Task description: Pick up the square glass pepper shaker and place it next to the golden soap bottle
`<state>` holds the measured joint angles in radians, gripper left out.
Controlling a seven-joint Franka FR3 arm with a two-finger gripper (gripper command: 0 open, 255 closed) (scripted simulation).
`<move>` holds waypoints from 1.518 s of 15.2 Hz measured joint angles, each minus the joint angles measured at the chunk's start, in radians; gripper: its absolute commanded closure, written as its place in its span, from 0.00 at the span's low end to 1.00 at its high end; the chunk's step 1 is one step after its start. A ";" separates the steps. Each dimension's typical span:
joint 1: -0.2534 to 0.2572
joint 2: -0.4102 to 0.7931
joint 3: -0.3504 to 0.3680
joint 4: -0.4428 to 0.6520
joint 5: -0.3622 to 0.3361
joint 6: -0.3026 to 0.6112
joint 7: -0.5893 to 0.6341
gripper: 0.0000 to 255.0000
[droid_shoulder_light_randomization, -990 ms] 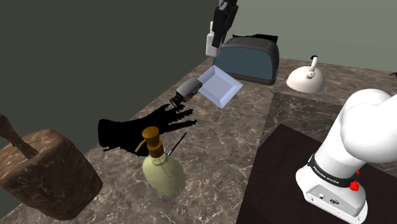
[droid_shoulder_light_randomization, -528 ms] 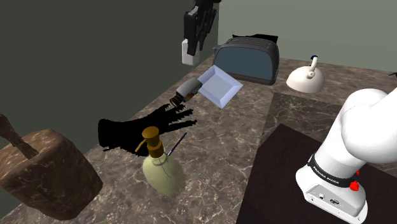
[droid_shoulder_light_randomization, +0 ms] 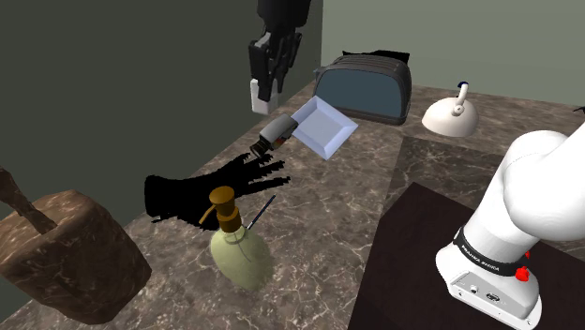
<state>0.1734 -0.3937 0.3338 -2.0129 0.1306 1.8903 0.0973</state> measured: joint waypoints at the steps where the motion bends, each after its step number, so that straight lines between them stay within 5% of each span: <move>1: 0.001 -0.004 0.000 -0.019 0.002 0.016 -0.001 1.00; 23: 0.014 0.006 0.029 -0.306 0.021 0.312 -0.006 1.00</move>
<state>0.1870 -0.3879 0.3625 -2.3193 0.1514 2.2026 0.0908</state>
